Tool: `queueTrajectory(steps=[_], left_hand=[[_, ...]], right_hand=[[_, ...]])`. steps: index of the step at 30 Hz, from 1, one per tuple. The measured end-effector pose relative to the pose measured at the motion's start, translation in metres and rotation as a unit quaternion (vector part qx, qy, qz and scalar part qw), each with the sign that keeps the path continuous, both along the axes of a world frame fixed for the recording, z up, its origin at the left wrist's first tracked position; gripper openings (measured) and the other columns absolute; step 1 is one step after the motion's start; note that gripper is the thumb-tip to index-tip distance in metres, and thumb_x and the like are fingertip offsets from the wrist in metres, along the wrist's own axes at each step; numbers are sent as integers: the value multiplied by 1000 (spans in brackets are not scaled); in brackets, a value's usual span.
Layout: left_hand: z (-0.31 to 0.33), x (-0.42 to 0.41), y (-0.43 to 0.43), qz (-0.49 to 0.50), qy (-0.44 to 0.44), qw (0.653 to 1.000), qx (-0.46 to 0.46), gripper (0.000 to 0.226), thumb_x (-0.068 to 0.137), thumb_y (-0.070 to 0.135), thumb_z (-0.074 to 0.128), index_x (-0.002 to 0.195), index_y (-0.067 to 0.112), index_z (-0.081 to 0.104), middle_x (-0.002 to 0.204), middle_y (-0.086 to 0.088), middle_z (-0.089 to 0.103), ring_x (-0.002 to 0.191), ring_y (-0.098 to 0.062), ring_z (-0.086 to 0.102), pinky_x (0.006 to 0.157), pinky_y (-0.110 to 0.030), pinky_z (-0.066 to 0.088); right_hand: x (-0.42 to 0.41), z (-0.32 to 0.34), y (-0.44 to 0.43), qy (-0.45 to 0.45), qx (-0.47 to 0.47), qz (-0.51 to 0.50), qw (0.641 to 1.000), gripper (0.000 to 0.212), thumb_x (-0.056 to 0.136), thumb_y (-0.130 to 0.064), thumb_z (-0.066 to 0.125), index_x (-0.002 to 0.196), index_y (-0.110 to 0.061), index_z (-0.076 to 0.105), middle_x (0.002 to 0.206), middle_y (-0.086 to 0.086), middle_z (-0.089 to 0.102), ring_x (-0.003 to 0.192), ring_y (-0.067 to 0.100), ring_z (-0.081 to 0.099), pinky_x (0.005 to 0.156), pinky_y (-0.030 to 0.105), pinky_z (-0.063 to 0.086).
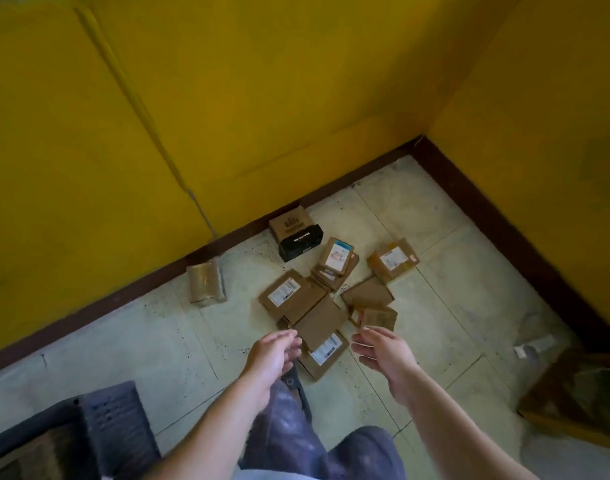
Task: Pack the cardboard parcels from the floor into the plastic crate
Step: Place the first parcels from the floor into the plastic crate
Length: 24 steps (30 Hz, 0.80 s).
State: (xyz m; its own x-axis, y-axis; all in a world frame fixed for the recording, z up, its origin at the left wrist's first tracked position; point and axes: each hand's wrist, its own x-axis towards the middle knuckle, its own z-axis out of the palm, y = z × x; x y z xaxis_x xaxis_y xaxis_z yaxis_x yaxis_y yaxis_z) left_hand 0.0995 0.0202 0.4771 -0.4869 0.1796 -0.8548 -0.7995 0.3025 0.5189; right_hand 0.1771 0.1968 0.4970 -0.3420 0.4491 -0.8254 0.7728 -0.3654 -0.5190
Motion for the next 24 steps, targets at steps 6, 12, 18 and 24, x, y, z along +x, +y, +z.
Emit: queueTrajectory(steps=[6,12,18,24], left_hand=[[-48,-57,44,43,-20,999,-14,22,100,20,48,116,17,64,109,1,71,99,-14,66,77,-26,50],[-147,-88,86,98,-46,994,-30,24,101,25,46,116,22,64,115,1,68,105,-17,63,90,-33,50],[-283,-122,131,155,-29,987,-38,23,99,22,49,117,20,64,109,0,71,101,-18,67,88,-32,51],[-429,-167,158,152,19,987,-54,24,94,27,55,118,24,59,117,-1,66,108,-16,61,104,-42,45]], right_hand=[[-71,-51,46,-26,-12,49,998,20,99,-18,50,117,-16,60,103,8,68,93,19,67,74,26,54],[-135,-159,98,-50,-25,118,991,22,97,-23,54,115,-15,63,104,4,69,94,16,66,68,23,50],[-196,-316,150,-27,-12,197,980,11,94,-21,57,98,-16,66,112,19,69,107,36,65,94,46,52],[-252,-447,178,36,18,211,977,35,93,-12,52,128,-10,55,123,19,62,112,36,62,96,48,51]])
